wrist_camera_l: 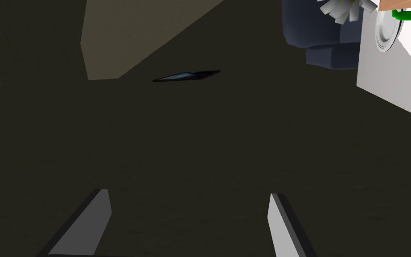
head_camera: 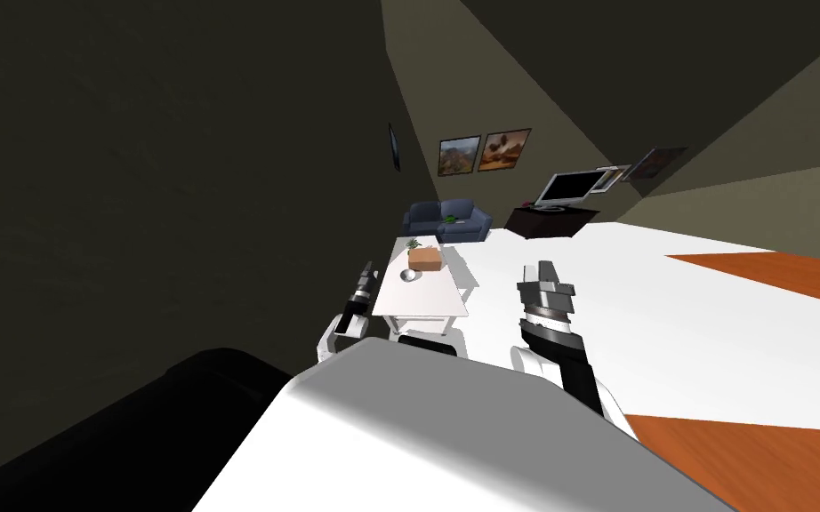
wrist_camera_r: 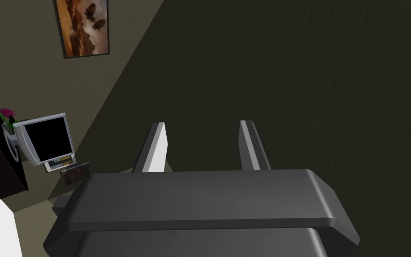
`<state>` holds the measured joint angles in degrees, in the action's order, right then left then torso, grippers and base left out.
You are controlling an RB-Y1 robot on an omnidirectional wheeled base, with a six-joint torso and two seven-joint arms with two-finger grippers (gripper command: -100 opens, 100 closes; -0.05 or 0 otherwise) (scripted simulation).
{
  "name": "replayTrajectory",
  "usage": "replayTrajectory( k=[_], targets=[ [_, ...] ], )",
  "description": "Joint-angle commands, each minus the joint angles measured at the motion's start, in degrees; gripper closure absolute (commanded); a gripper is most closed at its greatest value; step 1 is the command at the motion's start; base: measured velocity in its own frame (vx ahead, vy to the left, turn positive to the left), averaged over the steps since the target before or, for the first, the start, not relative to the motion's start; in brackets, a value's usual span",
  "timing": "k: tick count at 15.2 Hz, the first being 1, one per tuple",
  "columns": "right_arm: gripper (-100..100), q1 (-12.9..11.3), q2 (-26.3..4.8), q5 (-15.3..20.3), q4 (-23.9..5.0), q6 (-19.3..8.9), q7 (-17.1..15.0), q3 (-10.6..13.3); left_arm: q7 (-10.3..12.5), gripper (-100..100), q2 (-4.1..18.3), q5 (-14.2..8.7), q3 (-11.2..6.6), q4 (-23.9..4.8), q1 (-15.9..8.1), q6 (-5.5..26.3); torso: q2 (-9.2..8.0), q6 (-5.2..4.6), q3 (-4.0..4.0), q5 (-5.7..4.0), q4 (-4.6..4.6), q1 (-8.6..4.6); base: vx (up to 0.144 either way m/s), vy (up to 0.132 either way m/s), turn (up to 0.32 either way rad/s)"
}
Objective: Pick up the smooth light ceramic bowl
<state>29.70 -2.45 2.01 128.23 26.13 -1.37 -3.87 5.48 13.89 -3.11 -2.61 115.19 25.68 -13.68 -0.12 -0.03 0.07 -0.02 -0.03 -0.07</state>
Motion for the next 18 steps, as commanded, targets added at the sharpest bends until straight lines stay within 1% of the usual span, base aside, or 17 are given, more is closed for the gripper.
replayTrajectory(
  k=[1, 2, 3, 4, 5, 7, 8, 9, 10, 11, 12, 13, 14, 15, 16, 17, 18],
  targets=[
    [0, 0.00, 0.00, 0.00, 0.00, 0.00, 0.00, 0.00, -0.28, -100, 1.68, -1.06, -1.53, -2.86, -1.12, 2.62, 0.00, 0.00, 0.00, 0.00, 0.00, 0.00, -0.029, -0.029, -0.222],
    [0, 0.00, 0.00, 0.00, 0.00, 0.00, 0.00, 0.00, -0.28, -100, 1.68, -1.06, -1.53, -2.98, -1.12, 2.62, 0.00, -0.02, 0.00, 0.00, 0.00, -0.01, -0.026, -0.025, -0.182],
    [0, 0.00, 0.00, 0.00, 0.00, 0.00, 0.00, 0.00, -0.48, -100, 2.87, -1.90, -2.71, -4.75, -1.80, 4.31, 0.01, 0.00, 0.00, 0.00, 0.00, 0.00, -0.027, -0.029, -0.214],
    [0, 0.00, 0.00, 0.00, 0.00, 0.00, 0.00, 0.00, -0.48, -100, 2.87, -1.90, -2.71, -5.24, -1.80, 4.31, 0.01, -0.01, -0.01, 0.00, 0.00, 0.00, -0.024, -0.028, -0.179],
    [0, 0.00, 0.00, 0.00, 0.00, 0.00, 0.00, 0.00, -0.69, -100, 4.01, -2.78, -3.94, -6.82, -2.52, 6.07, 0.01, 0.01, 0.00, 0.00, 0.00, 0.00, -0.022, -0.034, -0.214],
    [0, 0.00, 0.00, 0.00, 0.00, 0.00, 0.00, 0.00, -0.69, -100, 4.01, -2.78, -3.94, -7.60, -2.52, 6.07, 0.02, -0.01, -0.01, 0.00, 0.00, -0.02, -0.020, -0.027, -0.145],
    [0, 0.01, 0.00, 0.00, 0.00, 0.00, 0.00, 0.00, -0.90, -100, 5.10, -3.69, -5.22, -9.37, -3.26, 7.90, 0.03, 0.02, -0.02, 0.00, 0.01, 0.00, -0.015, -0.028, -0.171],
    [0, 0.00, 0.00, 0.00, 0.00, 0.00, 0.00, 0.00, -0.90, -100, 5.10, -3.69, -5.22, -10.05, -3.26, 7.90, 0.04, -0.01, -0.03, 0.01, 0.01, 0.01, -0.017, -0.028, -0.215],
    [0, 0.00, 0.00, 0.00, 0.00, 0.00, 0.00, 0.00, -1.13, -100, 6.14, -4.63, -6.53, -12.58, -4.02, 9.73, 0.04, 0.00, -0.03, 0.01, 0.01, 0.00, -0.021, -0.036, -0.300],
    [0, -0.01, 0.00, 0.00, 0.00, 0.00, 0.00, 0.00, -1.13, -100, 6.14, -4.63, -6.53, -12.58, -4.02, 9.79, 0.03, -0.02, -0.02, 0.00, 0.01, -0.01, -0.023, -0.033, -0.235],
    [0, 0.00, 0.00, 0.00, 0.00, 0.00, 0.00, 0.00, -1.36, -100, 7.14, -5.60, -7.89, -14.68, -4.80, 11.22, 0.02, 0.00, -0.01, -0.01, 0.00, -0.02, -0.021, -0.035, -0.223],
    [0, 0.00, 0.00, 0.00, 0.00, 0.00, 0.00, 0.00, -1.36, -100, 7.14, -5.60, -7.89, -15.18, -4.80, 11.72, 0.02, -0.01, -0.01, 0.00, 0.00, -0.02, -0.019, -0.031, -0.198],
    [0, 0.00, 0.00, 0.00, 0.00, 0.00, 0.00, 0.00, -1.60, -100, 8.09, -6.58, -9.27, -16.57, -5.59, 13.49, 0.02, 0.00, -0.01, 0.00, 0.01, -0.01, -0.024, -0.039, -0.282],
    [0, -0.01, 0.00, 0.00, 0.00, 0.00, 0.00, 0.00, -1.60, -100, 8.09, -6.58, -9.27, -17.83, -5.59, 13.70, 0.01, -0.03, -0.01, 0.00, 0.00, -0.03, -0.024, -0.037, -0.237],
    [0, 0.00, 0.00, 0.00, 0.00, 0.00, 0.00, 0.00, -1.84, -100, 8.99, -7.59, -10.67, -19.42, -6.40, 15.30, 0.02, -0.01, -0.01, 0.00, 0.00, -0.03, -0.018, -0.042, -0.296],
    [0, -0.01, 0.00, 0.00, 0.00, 0.00, 0.00, 0.00, -1.84, -100, 8.99, -7.59, -10.67, -20.53, -6.40, 15.70, 0.02, -0.03, -0.01, -0.01, 0.00, -0.03, -0.014, -0.037, -0.245],
    [0, 0.00, 0.00, 0.00, 0.00, 0.00, 0.00, 0.00, -2.08, -100, 9.85, -8.61, -12.09, -22.40, -7.22, 17.20, 0.03, -0.01, -0.02, 0.00, 0.01, -0.03, -0.011, -0.040, -0.276]
  ],
)
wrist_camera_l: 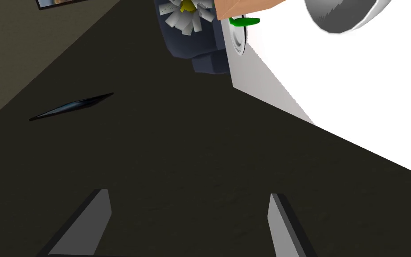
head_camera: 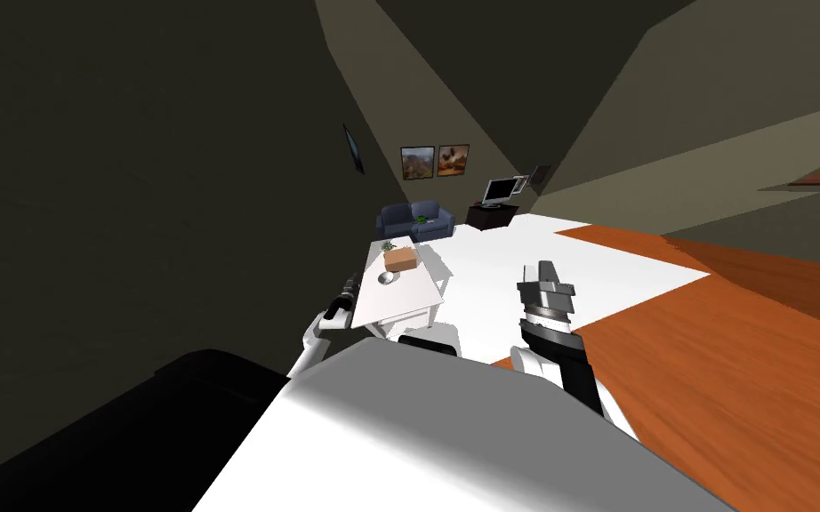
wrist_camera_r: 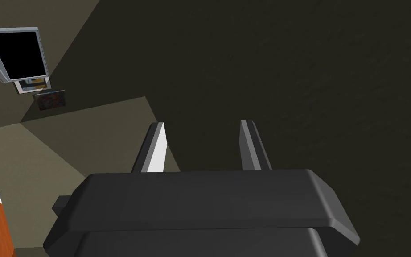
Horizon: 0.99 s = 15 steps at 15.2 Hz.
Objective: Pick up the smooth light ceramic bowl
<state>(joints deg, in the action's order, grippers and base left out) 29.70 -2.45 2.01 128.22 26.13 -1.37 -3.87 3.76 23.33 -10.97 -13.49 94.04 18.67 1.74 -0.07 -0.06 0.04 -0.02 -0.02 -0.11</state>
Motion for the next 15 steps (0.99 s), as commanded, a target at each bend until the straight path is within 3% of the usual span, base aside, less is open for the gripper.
replayTrajectory(
  k=[1, 2, 4, 5, 6, 7, 8, 11, 13, 14, 15],
  targets=[
    [0, 0.00, 0.00, 0.00, 0.00, 0.00, 0.00, 0.00, -0.36, -100, 0.41, -0.75, -1.21, -2.11, -0.20, 2.32, 0.00, 0.00, 0.00, 0.00, 0.00, 0.00, -0.010, -0.037, -0.234],
    [0, 0.00, 0.00, 0.00, 0.00, 0.00, 0.00, 0.00, -0.61, -100, 1.23, -1.77, -2.64, -4.18, -1.02, 3.94, 0.00, 0.03, 0.00, 0.00, 0.00, 0.01, -0.009, -0.039, -0.257],
    [0, 0.01, 0.00, 0.00, 0.00, 0.00, 0.00, 0.00, -0.61, -100, 1.23, -1.77, -2.64, -4.86, -1.02, 4.36, 0.01, 0.03, 0.00, 0.00, 0.00, 0.01, -0.005, -0.030, -0.151],
    [0, 0.01, 0.00, 0.00, 0.00, 0.00, 0.00, -0.01, -0.86, -100, 2.00, -2.80, -4.08, -6.99, -1.85, 6.42, 0.01, 0.06, -0.01, 0.01, 0.01, 0.04, 0.002, -0.031, -0.223],
    [0, 0.00, 0.00, 0.00, 0.00, 0.00, 0.00, 0.00, -0.86, -100, 2.00, -2.80, -4.08, -7.62, -1.85, 6.42, 0.04, 0.01, -0.02, 0.01, 0.01, 0.03, 0.001, -0.031, -0.261],
    [0, 0.01, 0.00, 0.00, 0.00, 0.00, 0.00, 0.00, -1.11, -100, 2.73, -3.84, -5.52, -9.59, -2.67, 8.37, 0.04, 0.02, -0.02, 0.01, 0.01, 0.03, -0.001, -0.035, -0.316],
    [0, 0.00, 0.00, 0.00, 0.00, 0.00, 0.00, 0.00, -1.11, -100, 2.73, -3.84, -5.52, -10.39, -2.67, 8.47, 0.04, 0.00, -0.02, 0.00, 0.01, 0.02, -0.002, -0.030, -0.232],
    [0, 0.01, 0.00, 0.00, 0.00, 0.00, 0.00, -0.01, -1.61, -100, 4.07, -5.88, -8.37, -14.48, -4.30, 12.54, 0.03, 0.04, -0.02, -0.01, 0.01, 0.01, 0.000, -0.038, -0.260],
    [0, 0.01, 0.00, 0.00, 0.00, 0.00, 0.00, -0.01, -1.61, -100, 4.07, -5.88, -8.37, -15.88, -4.30, 12.54, 0.05, 0.03, -0.03, 0.00, 0.01, 0.03, 0.006, -0.021, -0.149],
    [0, 0.02, 0.00, 0.00, 0.00, 0.00, 0.00, -0.01, -1.85, -100, 4.68, -6.89, -9.77, -18.04, -5.10, 14.55, 0.04, 0.07, -0.03, 0.01, 0.01, 0.07, 0.006, -0.022, -0.227],
    [0, 0.00, 0.00, 0.00, 0.00, 0.00, 0.00, -0.01, -1.85, -100, 4.68, -6.89, -9.77, -18.58, -5.10, 14.55, 0.04, 0.02, -0.03, 0.02, 0.01, 0.06, 0.005, -0.022, -0.224]
  ],
)
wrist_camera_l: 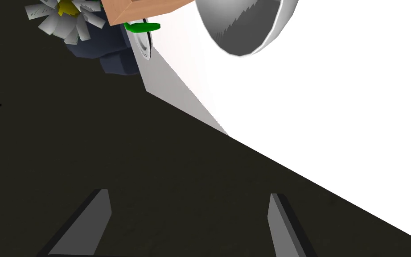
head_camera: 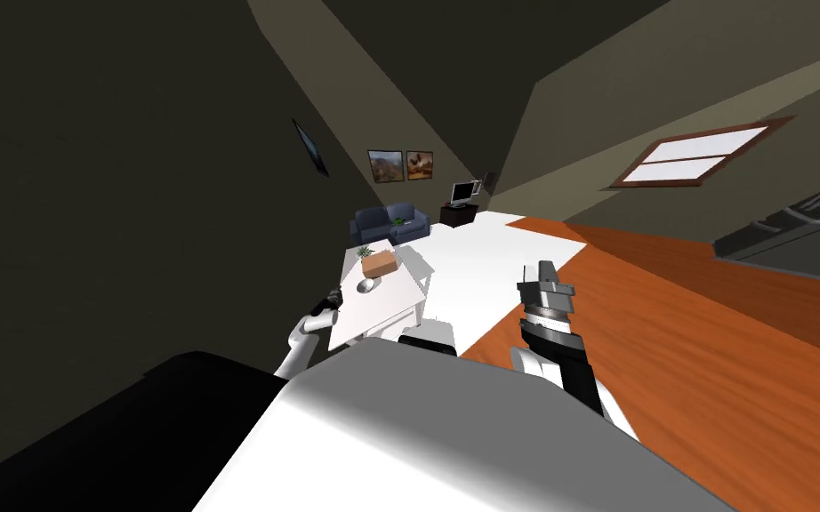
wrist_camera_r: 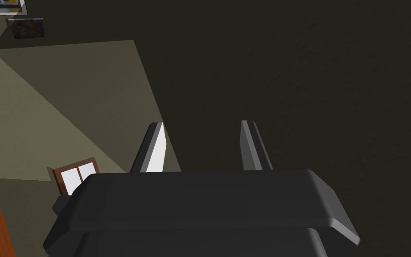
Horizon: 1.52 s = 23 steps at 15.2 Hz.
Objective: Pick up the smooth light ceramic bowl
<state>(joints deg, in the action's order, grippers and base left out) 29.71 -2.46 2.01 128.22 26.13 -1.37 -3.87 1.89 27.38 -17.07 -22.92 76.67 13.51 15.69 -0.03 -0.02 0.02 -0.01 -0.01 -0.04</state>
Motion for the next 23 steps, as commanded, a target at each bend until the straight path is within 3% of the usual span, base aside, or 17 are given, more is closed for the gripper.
replayTrajectory(
  k=[1, 2, 3, 8, 9, 10, 15, 20, 22, 23],
  targets=[
    [0, 0.00, 0.00, 0.00, 0.00, 0.00, 0.00, 0.00, -0.22, -100, 1.20, -1.79, -1.73, -2.86, -0.73, 2.57, 0.00, 0.00, 0.00, 0.00, 0.00, 0.00, 0.012, -0.026, -0.260],
    [0, 0.00, 0.00, 0.00, 0.00, 0.00, 0.00, 0.00, -0.22, -100, 1.20, -1.79, -1.73, -3.86, -0.73, 2.57, 0.02, -0.02, -0.01, 0.00, 0.00, -0.01, 0.016, -0.024, -0.222],
    [0, 0.00, 0.00, 0.00, 0.00, 0.00, 0.00, 0.00, -0.46, -100, 1.73, -2.76, -3.08, -6.24, -1.50, 4.29, 0.03, 0.00, -0.02, 0.00, 0.01, 0.00, 0.019, -0.028, -0.262],
    [0, 0.00, 0.00, 0.00, 0.00, 0.00, 0.00, 0.00, -0.91, -100, 2.68, -4.63, -5.67, -11.45, -2.97, 8.19, 0.04, -0.01, -0.03, 0.01, 0.01, -0.01, 0.017, -0.024, -0.236],
    [0, 0.00, 0.00, 0.00, 0.00, 0.00, 0.00, 0.00, -1.13, -100, 3.11, -5.52, -6.90, -13.78, -3.67, 9.76, 0.03, 0.01, -0.02, 0.00, 0.01, -0.01, 0.019, -0.020, -0.266],
    [0, 0.00, 0.00, 0.00, 0.00, 0.00, 0.00, 0.00, -1.13, -100, 3.11, -5.52, -6.90, -13.82, -3.67, 9.94, 0.04, -0.02, -0.02, 0.00, 0.01, -0.01, 0.021, -0.012, -0.216],
    [0, 0.01, 0.00, 0.00, 0.00, 0.00, 0.00, -0.01, -1.73, -100, 4.16, -7.95, -10.26, -20.28, -5.56, 14.72, 0.06, 0.01, -0.04, 0.01, 0.01, 0.03, 0.024, -0.013, -0.207],
    [0, 0.00, 0.00, 0.00, 0.00, 0.00, 0.00, 0.00, -2.06, -100, 4.69, -9.32, -12.15, -23.94, -6.63, 17.43, 0.06, 0.00, -0.04, 0.01, 0.01, 0.04, 0.022, -0.006, -0.175],
    [0, 0.01, 0.00, 0.00, 0.00, 0.00, 0.00, -0.01, -2.35, -100, 5.09, -10.47, -13.73, -26.98, -7.52, 19.67, 0.05, 0.02, -0.03, 0.01, 0.01, 0.03, 0.025, -0.006, -0.203],
    [0, 0.00, 0.00, 0.00, 0.00, 0.00, 0.00, 0.00, -2.35, -100, 5.09, -10.47, -13.73, -26.98, -7.52, 19.67, 0.06, -0.01, -0.03, 0.01, 0.01, 0.03, 0.025, 0.000, -0.174]
  ],
)
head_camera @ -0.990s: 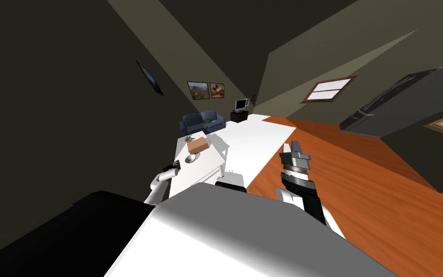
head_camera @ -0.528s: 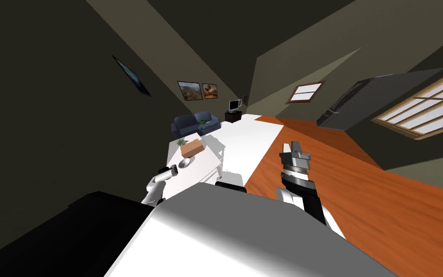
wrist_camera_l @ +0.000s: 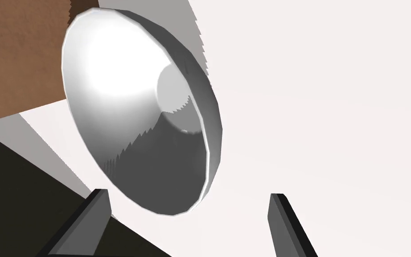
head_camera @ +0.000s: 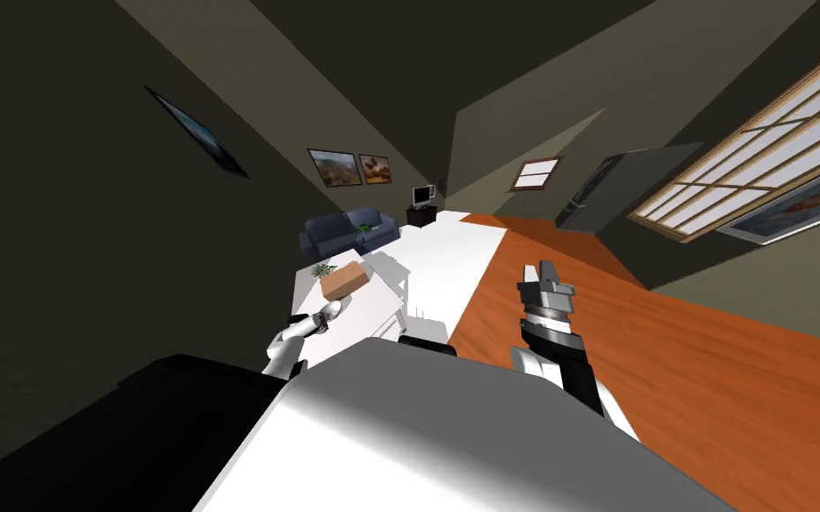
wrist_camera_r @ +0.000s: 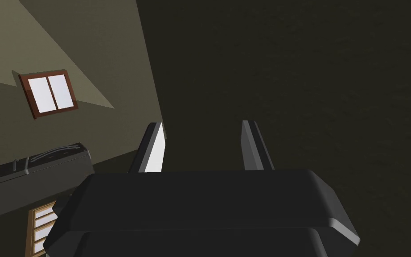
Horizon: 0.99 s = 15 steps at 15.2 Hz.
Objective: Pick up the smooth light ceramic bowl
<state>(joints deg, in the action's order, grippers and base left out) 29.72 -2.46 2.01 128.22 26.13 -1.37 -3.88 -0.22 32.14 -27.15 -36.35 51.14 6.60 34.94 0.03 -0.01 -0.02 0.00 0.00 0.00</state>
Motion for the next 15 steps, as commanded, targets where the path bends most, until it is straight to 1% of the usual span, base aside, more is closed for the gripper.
replayTrajectory(
  k=[1, 4, 5, 6, 7, 8, 9, 10, 11, 12, 13, 14, 15],
  targets=[
    [0, 0.00, 0.00, 0.00, 0.00, 0.00, 0.00, 0.00, -0.35, -100, 0.49, -0.87, -0.95, -2.72, -0.97, 1.34, 0.00, 0.00, 0.00, 0.00, 0.00, 0.00, 0.023, 0.000, -0.137],
    [0, 0.00, 0.00, 0.00, 0.00, 0.00, 0.00, 0.00, -0.60, -100, 0.79, -1.85, -2.30, -5.31, -1.73, 3.26, 0.01, -0.01, -0.01, 0.00, 0.00, 0.01, 0.026, 0.000, -0.180],
    [0, 0.00, 0.00, 0.00, 0.00, 0.00, 0.00, 0.00, -0.79, -100, 0.99, -1.78, -1.80, -4.83, -1.66, 2.35, 0.01, 0.01, 0.00, 0.00, 0.00, 0.01, 0.015, 0.003, -0.045],
    [0, 0.01, 0.00, 0.00, 0.00, 0.00, 0.00, 0.00, -2.10, -100, 0.78, -1.70, -4.42, -6.00, -1.43, 2.18, -0.02, 0.04, 0.01, 0.00, 0.00, 0.01, -0.005, 0.003, -0.155],
    [0, 0.00, 0.00, 0.00, 0.00, 0.00, 0.00, 0.00, -2.10, -100, 0.78, -1.70, -4.42, -6.00, -1.43, 2.18, -0.08, 0.01, 0.04, 0.00, -0.01, 0.01, -0.019, 0.009, -0.195],
    [0, -0.01, 0.00, 0.00, 0.00, 0.00, 0.00, 0.00, -3.39, -100, 0.56, -1.54, -6.50, -7.06, -1.18, 1.72, -0.13, 0.00, 0.07, 0.00, -0.02, 0.03, -0.027, 0.013, -0.245],
    [0, -0.01, 0.00, 0.00, 0.00, 0.00, 0.00, 0.00, -3.39, -100, 0.56, -1.54, -6.93, -7.06, -1.18, 1.72, -0.18, -0.01, 0.10, 0.01, -0.03, 0.04, -0.030, 0.017, -0.185],
    [0, -0.01, 0.00, 0.00, 0.00, 0.00, 0.00, 0.00, -4.68, -100, 0.35, -1.37, -8.67, -8.11, -0.94, 1.25, -0.22, 0.02, 0.12, 0.01, -0.04, 0.06, -0.036, 0.018, -0.205],
    [0, -0.01, 0.00, 0.00, 0.00, 0.00, 0.00, 0.00, -4.68, -100, 0.35, -1.37, -9.44, -8.11, -0.94, 1.25, -0.24, 0.01, 0.14, 0.01, -0.05, 0.07, -0.034, 0.019, -0.179],
    [0, -0.01, 0.00, 0.00, 0.00, 0.00, 0.00, 0.00, -5.97, -100, 0.13, -1.21, -10.99, -9.17, -0.69, 0.79, -0.26, 0.02, 0.15, 0.01, -0.05, 0.08, -0.038, 0.018, -0.240],
    [0, -0.01, 0.00, 0.00, 0.00, 0.00, 0.00, 0.00, -5.97, -100, 0.13, -1.21, -11.95, -9.17, -0.69, 0.79, -0.27, 0.00, 0.15, 0.02, -0.06, 0.08, -0.037, 0.016, -0.179],
    [0, -0.01, 0.00, 0.00, 0.00, 0.00, 0.00, 0.00, -7.25, -100, -0.09, -1.05, -13.44, -10.22, -0.44, 0.33, -0.28, 0.03, 0.16, 0.01, -0.06, 0.08, -0.036, 0.013, -0.197],
    [0, -0.01, 0.00, 0.00, 0.00, 0.00, 0.00, 0.00, -7.25, -100, -0.09, -1.05, -14.46, -10.22, -0.44, 0.33, -0.28, 0.01, 0.16, 0.02, -0.06, 0.07, -0.033, 0.012, -0.181]
  ],
)
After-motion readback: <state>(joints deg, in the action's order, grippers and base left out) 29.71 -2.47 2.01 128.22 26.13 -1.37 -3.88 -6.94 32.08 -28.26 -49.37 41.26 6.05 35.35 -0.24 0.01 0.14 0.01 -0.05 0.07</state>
